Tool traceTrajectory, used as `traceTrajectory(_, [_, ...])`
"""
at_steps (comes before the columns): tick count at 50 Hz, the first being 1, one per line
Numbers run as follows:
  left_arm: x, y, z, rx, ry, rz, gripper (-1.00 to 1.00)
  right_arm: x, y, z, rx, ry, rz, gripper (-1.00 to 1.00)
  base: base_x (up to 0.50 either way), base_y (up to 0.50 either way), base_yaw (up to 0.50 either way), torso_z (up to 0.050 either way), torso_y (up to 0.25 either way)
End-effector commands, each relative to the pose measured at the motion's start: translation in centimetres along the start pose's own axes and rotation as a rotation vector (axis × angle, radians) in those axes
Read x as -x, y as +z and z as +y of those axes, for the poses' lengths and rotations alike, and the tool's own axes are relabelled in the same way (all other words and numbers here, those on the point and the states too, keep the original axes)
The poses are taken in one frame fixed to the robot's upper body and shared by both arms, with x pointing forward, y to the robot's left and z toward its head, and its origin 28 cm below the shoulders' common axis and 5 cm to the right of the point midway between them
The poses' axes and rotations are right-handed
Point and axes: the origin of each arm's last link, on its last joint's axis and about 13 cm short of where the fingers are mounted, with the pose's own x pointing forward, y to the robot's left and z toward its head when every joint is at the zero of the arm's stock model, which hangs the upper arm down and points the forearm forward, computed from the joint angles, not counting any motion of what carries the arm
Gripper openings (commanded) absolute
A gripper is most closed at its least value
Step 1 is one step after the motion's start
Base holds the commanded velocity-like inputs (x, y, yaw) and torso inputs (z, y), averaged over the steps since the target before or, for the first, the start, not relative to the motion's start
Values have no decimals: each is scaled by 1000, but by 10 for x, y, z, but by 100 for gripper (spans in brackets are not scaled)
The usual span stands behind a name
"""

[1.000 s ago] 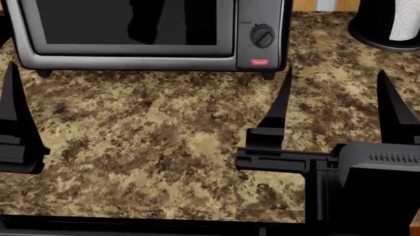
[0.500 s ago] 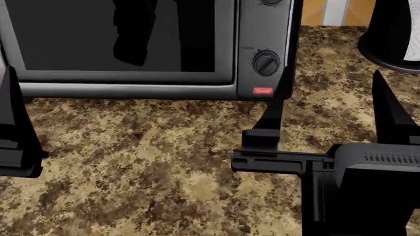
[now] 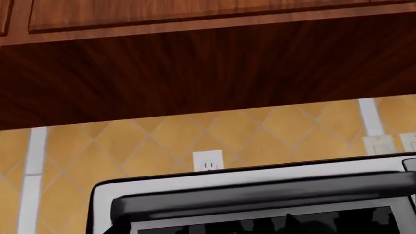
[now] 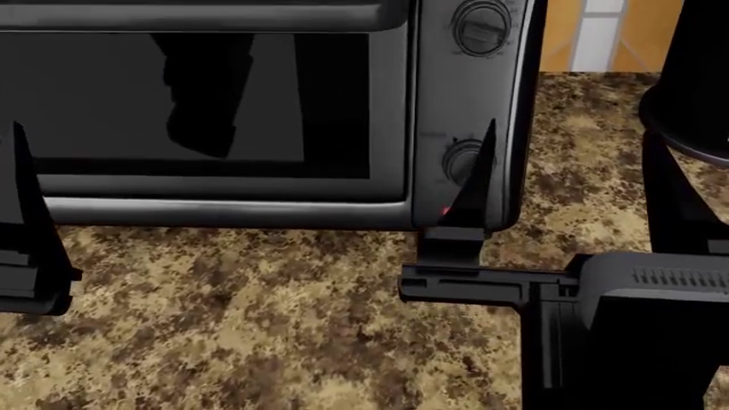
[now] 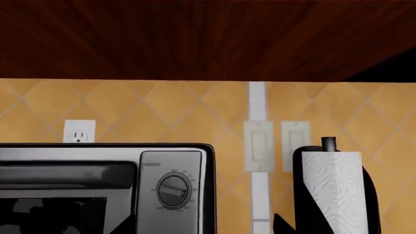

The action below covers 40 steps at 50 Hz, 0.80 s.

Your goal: Decrease the toaster oven temperature.

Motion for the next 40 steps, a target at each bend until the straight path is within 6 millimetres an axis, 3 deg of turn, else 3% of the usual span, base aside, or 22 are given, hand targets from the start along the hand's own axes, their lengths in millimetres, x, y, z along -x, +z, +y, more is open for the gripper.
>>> traceTrajectory(1, [-4,4,1,1,-1,2,100,2,2,2,-20,4,8,100,0,0,0,0,0])
traceTrajectory(12, [-6,7,2,3,-2,3,100,3,5,3,-17,16,1,100,0,0,0,0,0])
traceTrajectory(13, [-5,5,2,10,-1,6,100,4,15,8,-50,43,39,100,0,0,0,0,0])
traceTrajectory(16, [-4,5,2,11,1,5,100,3,19,10,-85,-28,170,100,0,0,0,0,0])
traceTrajectory(40, [3,-6,4,7,13,11,100,-3,34,18,-75,9,333,100,0,0,0,0,0])
